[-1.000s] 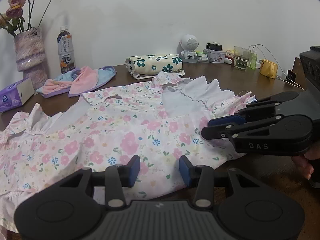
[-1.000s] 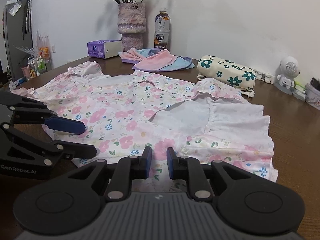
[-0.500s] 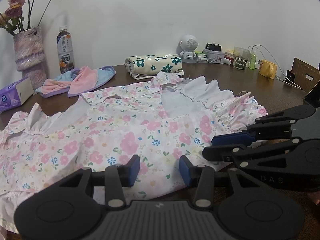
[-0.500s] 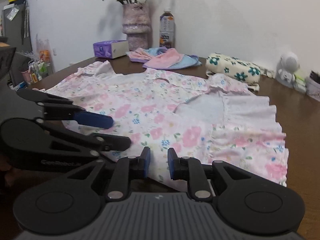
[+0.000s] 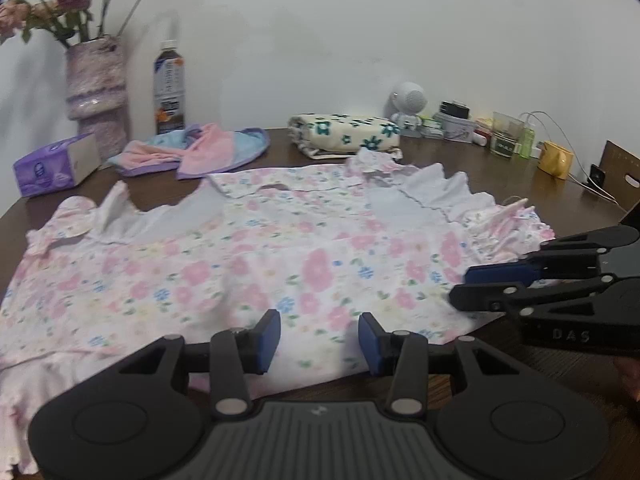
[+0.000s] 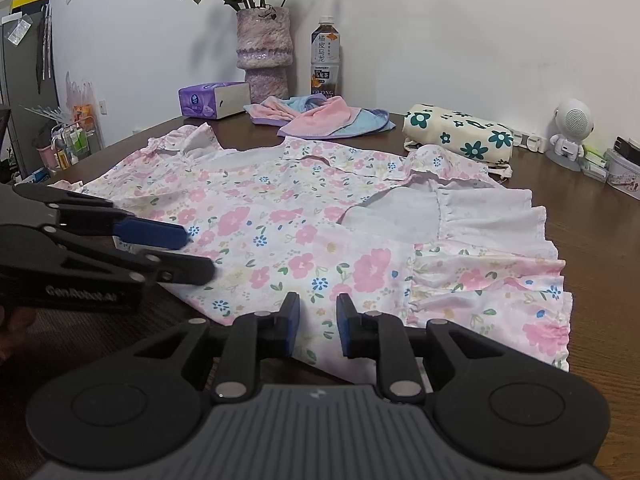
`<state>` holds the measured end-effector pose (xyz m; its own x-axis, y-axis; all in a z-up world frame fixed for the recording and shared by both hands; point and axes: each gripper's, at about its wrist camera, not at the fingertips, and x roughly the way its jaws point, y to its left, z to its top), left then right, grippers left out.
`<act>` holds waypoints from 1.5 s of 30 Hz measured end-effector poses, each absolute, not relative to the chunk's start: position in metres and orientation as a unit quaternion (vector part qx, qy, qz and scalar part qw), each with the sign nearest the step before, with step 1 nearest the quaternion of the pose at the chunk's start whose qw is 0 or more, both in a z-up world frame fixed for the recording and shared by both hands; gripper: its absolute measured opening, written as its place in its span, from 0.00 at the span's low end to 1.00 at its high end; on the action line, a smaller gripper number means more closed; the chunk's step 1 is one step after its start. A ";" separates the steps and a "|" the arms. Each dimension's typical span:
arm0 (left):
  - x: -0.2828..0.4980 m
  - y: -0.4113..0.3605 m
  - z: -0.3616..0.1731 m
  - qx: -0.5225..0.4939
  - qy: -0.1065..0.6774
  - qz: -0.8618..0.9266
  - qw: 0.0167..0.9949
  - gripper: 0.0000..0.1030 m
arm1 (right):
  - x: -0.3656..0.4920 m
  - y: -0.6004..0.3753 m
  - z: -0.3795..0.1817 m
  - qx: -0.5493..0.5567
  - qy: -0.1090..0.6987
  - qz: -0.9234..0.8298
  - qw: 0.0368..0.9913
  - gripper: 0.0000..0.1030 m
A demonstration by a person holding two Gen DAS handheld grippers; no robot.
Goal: Fold clothes
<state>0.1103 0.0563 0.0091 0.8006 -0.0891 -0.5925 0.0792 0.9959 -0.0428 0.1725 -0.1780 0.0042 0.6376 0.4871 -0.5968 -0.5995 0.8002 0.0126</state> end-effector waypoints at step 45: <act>0.112 0.045 0.033 -0.033 0.275 -0.071 0.958 0.56 | 0.169 -0.174 0.004 -0.107 0.295 0.295 0.902 0.23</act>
